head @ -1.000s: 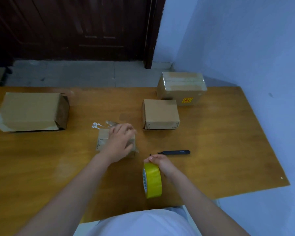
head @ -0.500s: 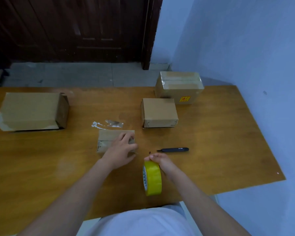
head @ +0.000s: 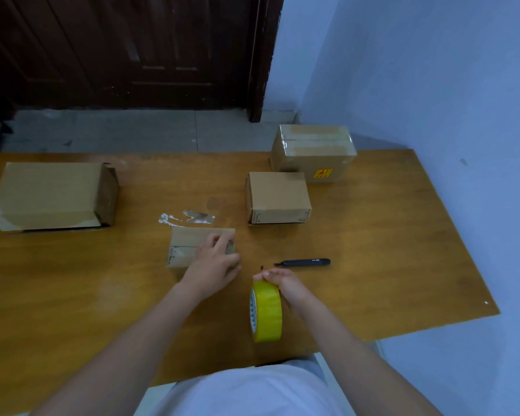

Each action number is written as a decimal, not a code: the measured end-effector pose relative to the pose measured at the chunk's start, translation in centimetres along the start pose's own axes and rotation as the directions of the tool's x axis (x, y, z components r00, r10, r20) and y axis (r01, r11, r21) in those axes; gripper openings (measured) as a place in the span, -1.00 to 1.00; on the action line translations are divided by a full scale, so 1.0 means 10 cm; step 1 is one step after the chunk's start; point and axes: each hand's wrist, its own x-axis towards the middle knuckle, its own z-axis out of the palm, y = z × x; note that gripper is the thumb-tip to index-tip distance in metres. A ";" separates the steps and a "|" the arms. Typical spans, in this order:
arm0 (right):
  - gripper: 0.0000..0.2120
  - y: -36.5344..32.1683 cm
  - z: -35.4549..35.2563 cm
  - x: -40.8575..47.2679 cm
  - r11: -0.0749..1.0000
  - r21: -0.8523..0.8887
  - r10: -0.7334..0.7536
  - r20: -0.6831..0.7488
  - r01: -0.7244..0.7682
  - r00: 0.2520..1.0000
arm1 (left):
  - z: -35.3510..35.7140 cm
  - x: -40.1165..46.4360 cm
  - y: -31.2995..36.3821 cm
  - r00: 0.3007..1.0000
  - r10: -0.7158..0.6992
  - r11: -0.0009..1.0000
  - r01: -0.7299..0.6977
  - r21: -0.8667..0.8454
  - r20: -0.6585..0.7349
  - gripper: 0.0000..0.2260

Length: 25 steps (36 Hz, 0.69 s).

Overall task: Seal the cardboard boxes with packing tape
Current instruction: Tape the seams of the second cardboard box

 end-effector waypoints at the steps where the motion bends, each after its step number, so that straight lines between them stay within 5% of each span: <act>1: -0.81 0.00 0.00 0.00 1.000 0.004 0.000 -0.002 0.000 1.000 | 0.01 0.00 0.03 1.000 -0.019 1.000 0.019 -0.003 -0.022 -0.86; 13: -0.79 0.03 0.00 0.04 0.999 0.032 0.000 -0.001 0.000 1.000 | 0.14 0.05 0.19 0.974 -0.216 0.976 0.217 0.008 -0.069 -0.75; 25: -0.79 0.02 -0.01 0.02 0.999 -0.030 -0.020 0.010 0.021 1.000 | 0.01 0.04 0.10 0.983 -0.161 0.985 0.166 -0.054 0.086 -0.67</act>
